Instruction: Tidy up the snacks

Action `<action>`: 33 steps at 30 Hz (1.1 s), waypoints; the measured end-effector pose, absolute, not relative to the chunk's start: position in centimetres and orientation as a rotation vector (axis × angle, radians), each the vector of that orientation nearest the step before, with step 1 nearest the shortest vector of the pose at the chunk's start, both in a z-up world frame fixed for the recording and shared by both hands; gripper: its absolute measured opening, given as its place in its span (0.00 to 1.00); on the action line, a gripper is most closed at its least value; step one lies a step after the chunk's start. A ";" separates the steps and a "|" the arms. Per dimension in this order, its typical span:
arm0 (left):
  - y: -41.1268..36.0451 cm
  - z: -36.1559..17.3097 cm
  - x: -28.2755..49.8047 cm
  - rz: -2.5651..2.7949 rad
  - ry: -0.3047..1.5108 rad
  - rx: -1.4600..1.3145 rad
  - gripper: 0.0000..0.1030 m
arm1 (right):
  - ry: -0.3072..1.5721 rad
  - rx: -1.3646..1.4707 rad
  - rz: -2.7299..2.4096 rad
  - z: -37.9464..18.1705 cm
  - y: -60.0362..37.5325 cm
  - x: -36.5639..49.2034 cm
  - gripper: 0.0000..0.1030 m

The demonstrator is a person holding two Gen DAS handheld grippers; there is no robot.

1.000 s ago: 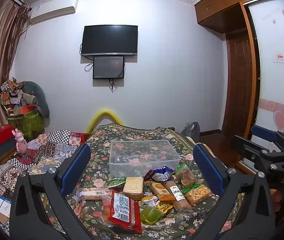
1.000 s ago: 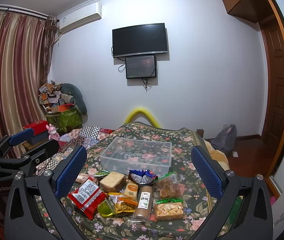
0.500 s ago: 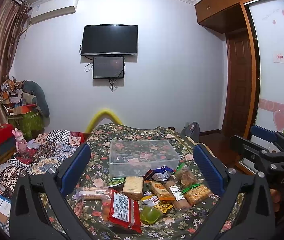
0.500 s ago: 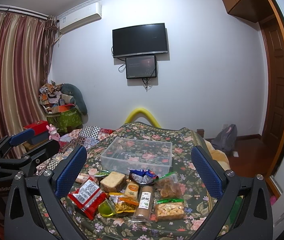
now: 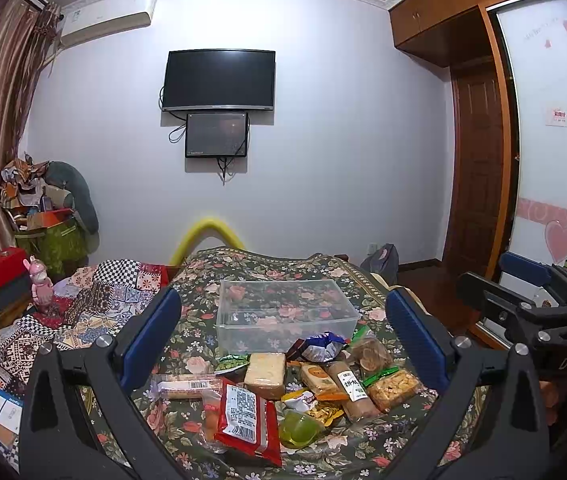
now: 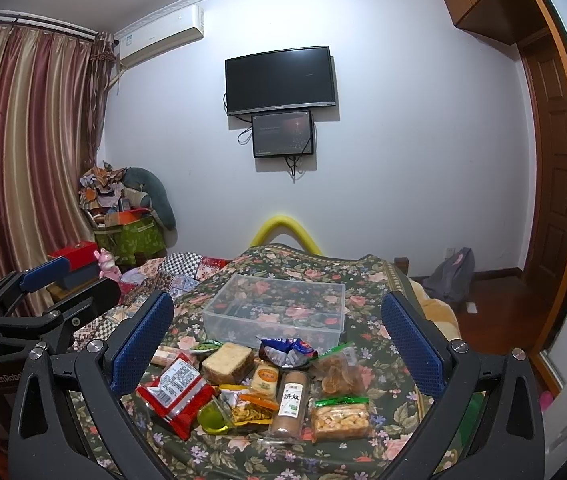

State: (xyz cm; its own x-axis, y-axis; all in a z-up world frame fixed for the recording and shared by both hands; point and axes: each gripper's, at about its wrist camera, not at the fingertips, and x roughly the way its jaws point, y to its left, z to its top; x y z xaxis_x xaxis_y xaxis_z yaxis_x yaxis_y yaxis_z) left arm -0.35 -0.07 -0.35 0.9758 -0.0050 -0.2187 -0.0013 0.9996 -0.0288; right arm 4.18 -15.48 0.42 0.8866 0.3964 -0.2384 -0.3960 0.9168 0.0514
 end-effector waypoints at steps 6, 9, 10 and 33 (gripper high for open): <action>0.0 -0.2 -0.5 0.003 0.220 -0.033 1.00 | 0.249 0.003 0.413 0.4 -15.5 4.2 1.00; 0.0 -0.2 -0.4 0.003 0.220 -0.033 1.00 | 0.250 0.003 0.415 0.4 -15.4 4.2 1.00; 0.0 -0.2 -0.4 0.003 0.220 -0.032 1.00 | 0.250 0.003 0.416 0.3 -15.4 4.3 1.00; 0.8 -2.1 1.4 -0.001 0.291 -0.050 0.89 | 0.341 0.005 0.414 -2.5 -15.7 6.6 1.00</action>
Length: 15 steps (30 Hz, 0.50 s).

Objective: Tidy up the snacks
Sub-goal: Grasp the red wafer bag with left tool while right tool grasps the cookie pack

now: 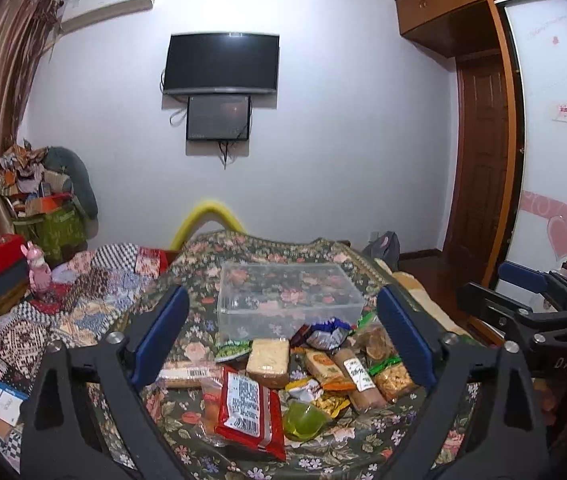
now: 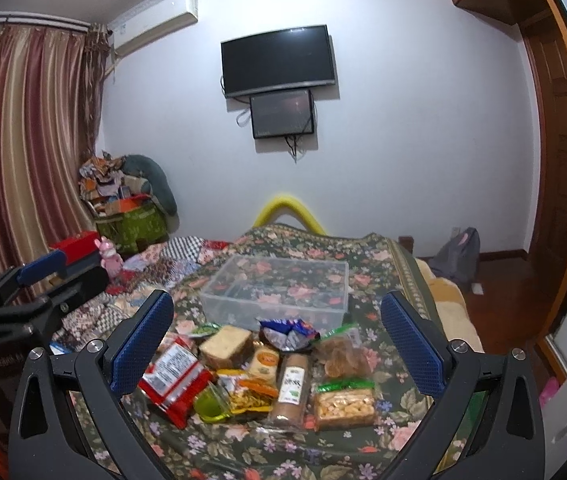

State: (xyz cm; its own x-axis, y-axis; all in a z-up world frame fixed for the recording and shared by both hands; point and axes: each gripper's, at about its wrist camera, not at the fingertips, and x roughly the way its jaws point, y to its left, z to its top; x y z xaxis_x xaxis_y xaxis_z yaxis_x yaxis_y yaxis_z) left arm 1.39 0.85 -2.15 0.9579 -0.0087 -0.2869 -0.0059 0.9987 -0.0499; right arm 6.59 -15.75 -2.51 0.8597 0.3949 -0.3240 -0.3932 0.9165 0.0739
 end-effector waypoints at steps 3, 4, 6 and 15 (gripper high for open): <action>1.4 -3.4 2.4 -0.003 0.347 -0.066 0.81 | 0.376 -0.009 0.393 -3.7 -16.1 7.3 0.97; 1.6 -3.8 2.7 -0.005 0.366 -0.069 0.79 | 0.391 -0.015 0.386 -4.2 -16.2 7.6 0.96; 1.8 -4.8 3.4 -0.006 0.407 -0.072 0.73 | 0.424 -0.022 0.373 -5.0 -16.6 8.2 0.94; 3.0 -9.7 6.7 -0.001 0.589 -0.056 0.65 | 0.586 -0.033 0.316 -9.1 -18.3 11.2 0.83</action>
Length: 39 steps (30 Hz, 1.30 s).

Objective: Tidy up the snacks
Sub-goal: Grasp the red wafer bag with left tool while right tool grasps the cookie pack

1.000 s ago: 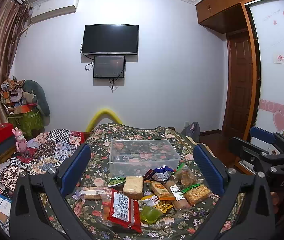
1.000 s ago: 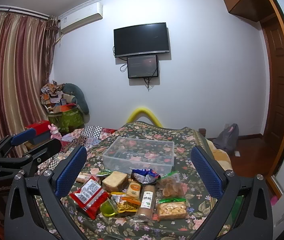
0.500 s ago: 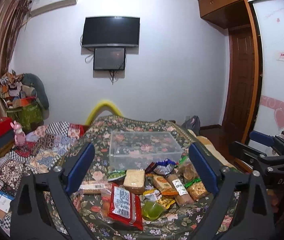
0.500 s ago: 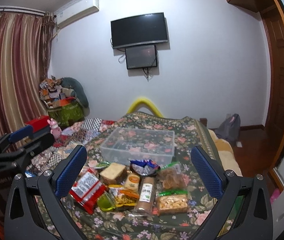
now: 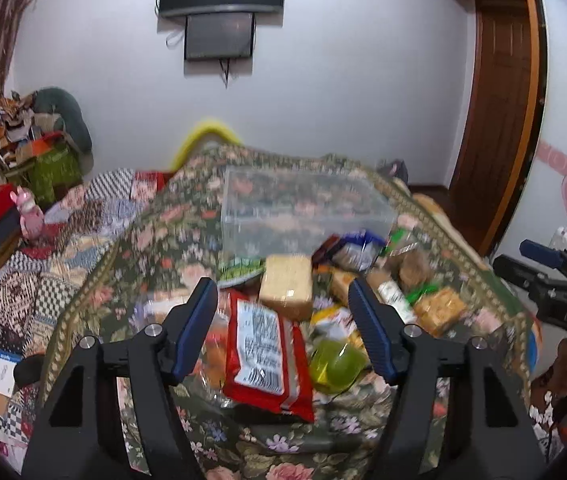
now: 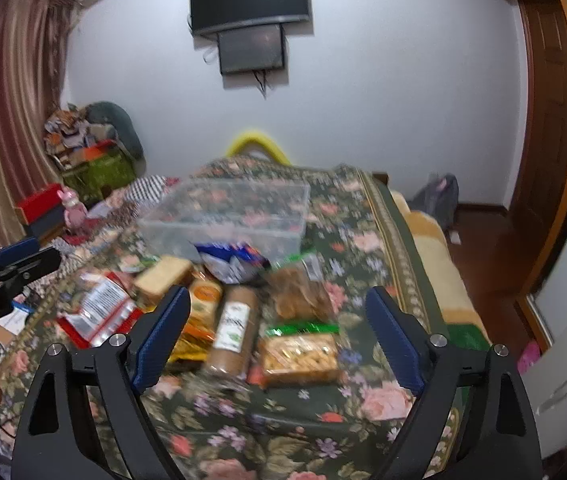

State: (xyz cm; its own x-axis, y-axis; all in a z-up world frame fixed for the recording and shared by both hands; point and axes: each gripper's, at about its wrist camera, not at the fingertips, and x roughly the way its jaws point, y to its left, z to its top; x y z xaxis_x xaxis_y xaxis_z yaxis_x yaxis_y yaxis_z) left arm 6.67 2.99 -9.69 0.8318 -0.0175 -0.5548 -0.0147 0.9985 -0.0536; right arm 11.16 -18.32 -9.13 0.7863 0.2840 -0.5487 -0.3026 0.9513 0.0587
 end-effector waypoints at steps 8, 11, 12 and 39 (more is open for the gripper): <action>4.6 -14.5 8.8 0.005 0.748 -0.075 0.61 | 0.757 -0.010 0.281 -13.3 -20.3 13.6 0.76; 5.1 -15.6 9.5 0.015 0.779 -0.085 0.61 | 0.812 0.007 0.283 -14.6 -20.8 14.4 0.75; 5.2 -15.9 9.8 0.016 0.787 -0.087 0.61 | 0.831 0.013 0.287 -15.0 -20.9 14.7 0.75; 3.7 -15.7 10.6 -0.020 0.754 -0.028 0.27 | 0.951 -0.010 0.375 -18.6 -18.0 16.5 0.70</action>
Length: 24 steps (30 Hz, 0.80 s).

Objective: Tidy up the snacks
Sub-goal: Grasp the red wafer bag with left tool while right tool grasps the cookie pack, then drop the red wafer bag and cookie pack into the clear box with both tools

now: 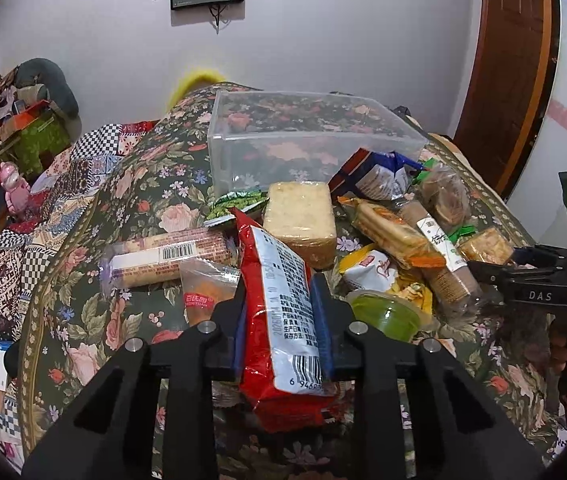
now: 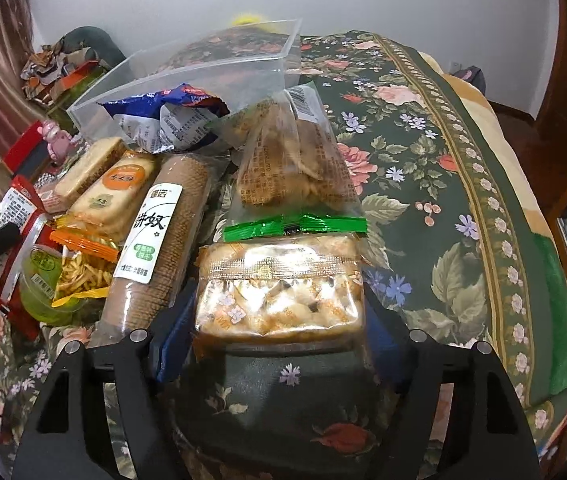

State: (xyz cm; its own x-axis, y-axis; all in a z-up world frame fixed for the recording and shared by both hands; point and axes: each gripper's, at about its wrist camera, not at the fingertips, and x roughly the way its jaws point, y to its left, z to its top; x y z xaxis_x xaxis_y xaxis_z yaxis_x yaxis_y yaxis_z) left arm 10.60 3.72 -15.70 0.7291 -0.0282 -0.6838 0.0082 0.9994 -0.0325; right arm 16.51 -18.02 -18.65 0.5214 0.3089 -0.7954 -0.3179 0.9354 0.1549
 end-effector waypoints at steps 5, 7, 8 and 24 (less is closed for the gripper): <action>3.7 -13.9 10.0 -0.017 0.713 -0.028 0.27 | 0.916 0.001 0.374 -16.9 -18.8 15.9 0.69; 3.8 -13.1 10.0 -0.012 0.694 -0.022 0.27 | 0.893 0.002 0.373 -15.9 -18.9 15.8 0.69; 3.8 -12.5 10.0 -0.012 0.681 -0.023 0.27 | 0.881 0.002 0.373 -15.4 -18.8 15.9 0.69; 5.2 -6.2 16.4 -0.028 0.563 -0.052 0.28 | 0.646 -0.012 0.425 -7.4 -14.6 20.5 0.69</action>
